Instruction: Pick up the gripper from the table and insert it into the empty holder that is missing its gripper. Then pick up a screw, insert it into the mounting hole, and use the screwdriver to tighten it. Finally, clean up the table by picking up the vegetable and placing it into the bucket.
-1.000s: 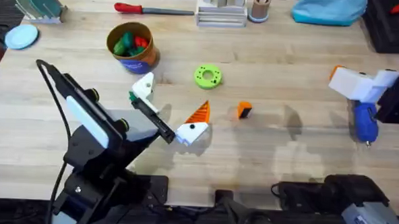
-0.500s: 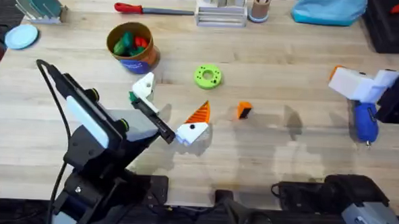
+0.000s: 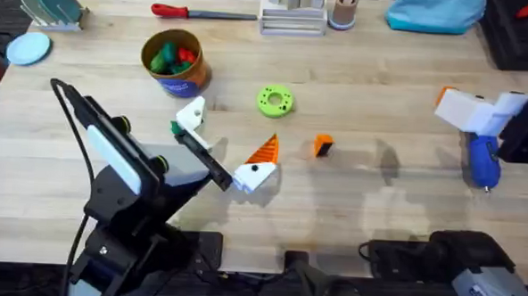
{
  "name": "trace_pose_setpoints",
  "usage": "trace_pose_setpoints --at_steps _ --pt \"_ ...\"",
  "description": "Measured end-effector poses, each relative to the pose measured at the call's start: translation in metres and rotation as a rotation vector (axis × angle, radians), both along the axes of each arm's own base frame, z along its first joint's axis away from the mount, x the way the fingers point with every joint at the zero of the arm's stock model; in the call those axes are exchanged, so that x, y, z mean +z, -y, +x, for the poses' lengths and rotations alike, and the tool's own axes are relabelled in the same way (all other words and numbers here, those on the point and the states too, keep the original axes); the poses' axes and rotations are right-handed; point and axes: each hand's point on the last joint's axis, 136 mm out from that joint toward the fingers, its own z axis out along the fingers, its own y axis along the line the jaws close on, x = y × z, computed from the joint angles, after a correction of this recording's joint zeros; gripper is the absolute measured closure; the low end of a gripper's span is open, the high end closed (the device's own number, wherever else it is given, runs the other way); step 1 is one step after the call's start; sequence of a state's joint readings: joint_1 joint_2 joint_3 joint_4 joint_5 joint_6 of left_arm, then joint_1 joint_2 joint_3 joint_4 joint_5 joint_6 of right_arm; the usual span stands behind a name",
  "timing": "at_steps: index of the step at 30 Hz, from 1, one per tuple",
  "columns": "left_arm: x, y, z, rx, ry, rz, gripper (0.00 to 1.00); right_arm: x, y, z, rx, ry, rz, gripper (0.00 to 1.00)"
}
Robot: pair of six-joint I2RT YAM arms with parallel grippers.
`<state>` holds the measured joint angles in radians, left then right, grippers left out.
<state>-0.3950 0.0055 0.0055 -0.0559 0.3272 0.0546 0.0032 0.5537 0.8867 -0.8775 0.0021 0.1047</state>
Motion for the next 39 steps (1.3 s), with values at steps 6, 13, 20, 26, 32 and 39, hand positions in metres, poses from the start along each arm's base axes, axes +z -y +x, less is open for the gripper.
trace_pose_setpoints --at_steps 6,13,20,26,32,39 --pt "0.001 0.006 -0.006 -0.042 -0.106 -0.119 0.009 0.0 -0.003 0.0 -0.011 0.0 0.046 0.009" --pt "0.001 0.012 -0.012 -0.084 -0.2 -0.213 0.009 0.019 -0.007 0.012 -0.069 0.082 0.173 0.01" --pt "0.001 0.013 -0.013 -0.088 -0.213 -0.225 0.009 0.011 -0.029 0.015 0.055 0.024 0.216 0.009" --pt "0.002 0.017 -0.017 -0.124 -0.217 -0.223 0.009 -0.014 -0.059 0.018 0.207 -0.114 0.211 0.009" --pt "0.002 0.03 -0.034 -0.245 -0.233 -0.217 0.009 -0.031 -0.1 0.01 0.413 -0.202 0.165 0.009" --pt "0.001 0.043 -0.059 -0.409 -0.265 -0.205 0.009 -0.061 -0.14 -0.004 0.587 -0.341 0.091 0.009"
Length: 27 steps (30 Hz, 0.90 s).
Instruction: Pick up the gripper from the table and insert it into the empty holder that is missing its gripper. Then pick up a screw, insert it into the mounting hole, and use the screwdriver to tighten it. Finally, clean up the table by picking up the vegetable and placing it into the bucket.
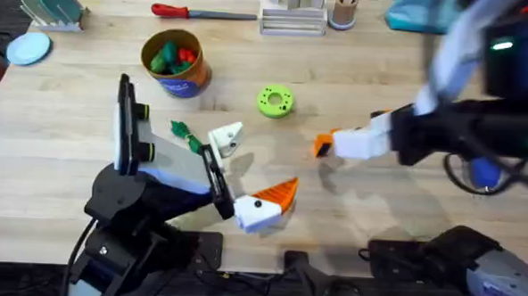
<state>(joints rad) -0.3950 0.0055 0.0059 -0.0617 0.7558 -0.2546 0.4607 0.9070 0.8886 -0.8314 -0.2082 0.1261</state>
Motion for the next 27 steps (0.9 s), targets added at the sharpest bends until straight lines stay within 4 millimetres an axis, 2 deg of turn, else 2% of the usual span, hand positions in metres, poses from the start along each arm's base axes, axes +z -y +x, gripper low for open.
trace_pose_setpoints --at_steps 1,2,9,18,27 --pt "0.0 0.003 -0.006 -0.041 -0.003 -0.001 0.009 -0.017 -0.012 -0.003 0.055 -0.031 -0.08 0.008" --pt "0.0 0.003 -0.008 -0.049 -0.004 -0.002 0.009 -0.022 -0.016 -0.004 0.068 -0.036 -0.102 0.007" --pt "0.0 0.005 -0.012 -0.077 -0.007 -0.002 0.009 -0.033 -0.028 0.0 0.055 -0.057 -0.13 0.007" --pt "-0.001 0.005 -0.014 -0.087 -0.008 -0.003 0.009 -0.045 -0.021 0.01 -0.175 -0.143 -0.114 0.007" --pt "0.0 0.005 -0.014 -0.087 -0.008 -0.003 0.009 -0.07 -0.022 0.014 -0.396 -0.165 -0.204 0.007"
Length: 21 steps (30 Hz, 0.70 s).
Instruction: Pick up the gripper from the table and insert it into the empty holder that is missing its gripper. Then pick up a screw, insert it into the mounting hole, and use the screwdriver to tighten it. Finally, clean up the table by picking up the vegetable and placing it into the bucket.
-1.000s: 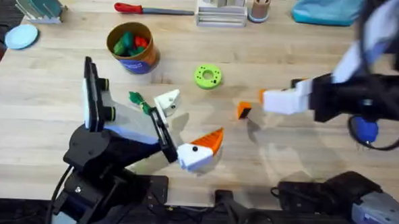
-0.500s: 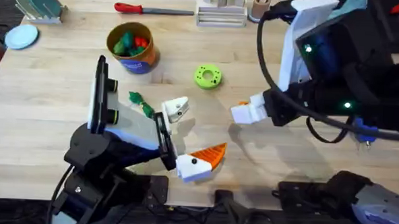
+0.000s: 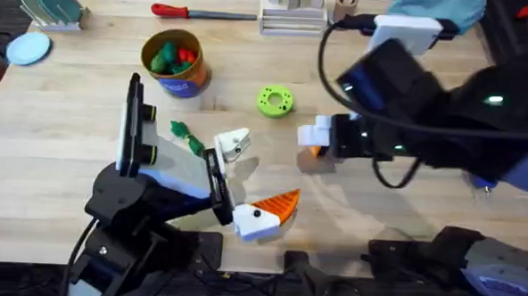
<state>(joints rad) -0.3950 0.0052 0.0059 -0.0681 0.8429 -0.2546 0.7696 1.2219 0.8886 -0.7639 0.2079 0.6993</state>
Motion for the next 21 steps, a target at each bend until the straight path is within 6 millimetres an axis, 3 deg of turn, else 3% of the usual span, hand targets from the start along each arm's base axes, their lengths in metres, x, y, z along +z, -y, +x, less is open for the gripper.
trace_pose_setpoints --at_steps 7,13,21 --pt "0.0 0.0 0.0 0.0 0.0 0.0 0.009 -0.024 -0.011 0.006 -0.03 -0.018 -0.051 0.015" --pt "0.0 0.0 0.0 0.0 0.0 0.0 0.009 -0.029 -0.019 0.016 -0.025 0.007 -0.049 0.139" --pt "0.0 0.0 0.0 0.0 0.0 0.0 0.009 -0.031 -0.02 0.017 -0.012 0.008 -0.056 0.594"
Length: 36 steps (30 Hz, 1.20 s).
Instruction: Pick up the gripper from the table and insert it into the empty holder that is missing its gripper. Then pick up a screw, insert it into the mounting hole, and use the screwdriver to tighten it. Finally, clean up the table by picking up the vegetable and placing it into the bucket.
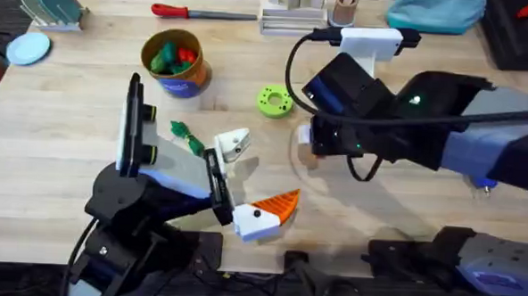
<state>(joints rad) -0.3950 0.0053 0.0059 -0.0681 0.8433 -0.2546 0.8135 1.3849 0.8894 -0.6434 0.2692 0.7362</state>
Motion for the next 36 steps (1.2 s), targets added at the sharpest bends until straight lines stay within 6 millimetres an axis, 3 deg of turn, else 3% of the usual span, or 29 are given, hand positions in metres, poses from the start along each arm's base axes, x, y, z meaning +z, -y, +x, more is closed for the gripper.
trace_pose_setpoints --at_steps 10,27,36 --pt "0.0 0.0 0.0 0.0 0.0 0.0 0.009 -0.001 0.002 -0.003 -0.002 -0.015 -0.005 0.696" --pt "0.0 0.0 0.0 0.0 0.0 0.0 0.009 -0.005 0.01 -0.011 -0.03 -0.053 -0.029 0.693" --pt "0.0 0.0 0.0 0.0 0.0 0.0 0.009 0.004 0.006 -0.007 -0.034 -0.043 -0.016 0.751"
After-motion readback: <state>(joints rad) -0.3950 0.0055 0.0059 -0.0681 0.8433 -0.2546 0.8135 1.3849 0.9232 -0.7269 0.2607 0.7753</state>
